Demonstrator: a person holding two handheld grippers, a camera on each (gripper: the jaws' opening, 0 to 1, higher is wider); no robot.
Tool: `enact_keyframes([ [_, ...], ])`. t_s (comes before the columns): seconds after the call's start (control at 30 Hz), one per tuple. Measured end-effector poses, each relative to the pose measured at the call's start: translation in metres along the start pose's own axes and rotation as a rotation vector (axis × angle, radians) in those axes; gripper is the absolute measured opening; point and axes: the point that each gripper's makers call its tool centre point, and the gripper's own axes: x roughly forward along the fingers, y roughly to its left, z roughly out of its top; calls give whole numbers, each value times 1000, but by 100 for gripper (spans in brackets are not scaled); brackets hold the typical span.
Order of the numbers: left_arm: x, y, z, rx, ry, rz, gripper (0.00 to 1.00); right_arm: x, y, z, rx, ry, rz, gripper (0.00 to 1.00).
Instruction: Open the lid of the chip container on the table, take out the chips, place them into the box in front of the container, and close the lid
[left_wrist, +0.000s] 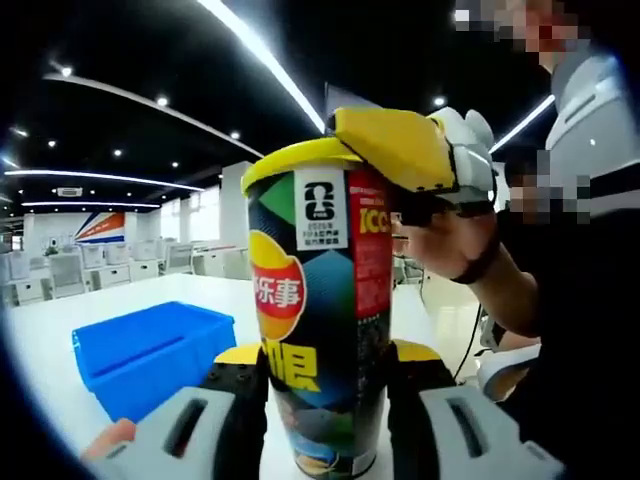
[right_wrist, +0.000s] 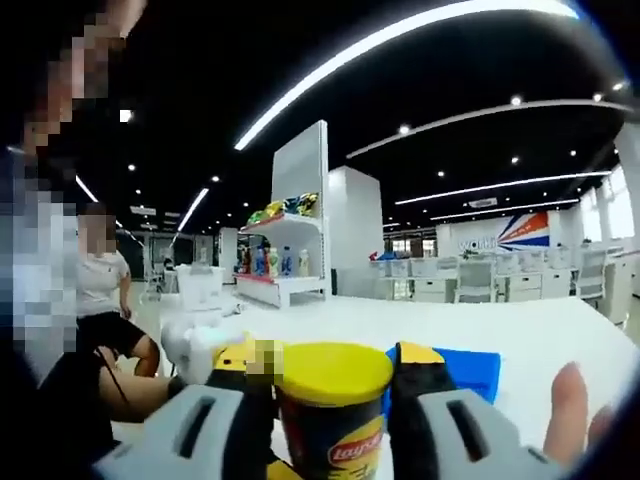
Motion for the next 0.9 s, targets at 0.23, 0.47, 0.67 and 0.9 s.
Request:
enact_keyframes([
  [0.23,0,0,0,1,2,0,48,0,-2,1,46,-11,6,39],
  [0.47,-1,-2,1,11,3,-3,47,-2,-4,7,197,-34,49,39],
  [0.67,-1,0,0,1,0,-1,48,-6,-9,21,174,-82,44,39],
  [0.9,-2,0,0,0,0,0,48,-25,-55,64,27,-144,-98,39],
])
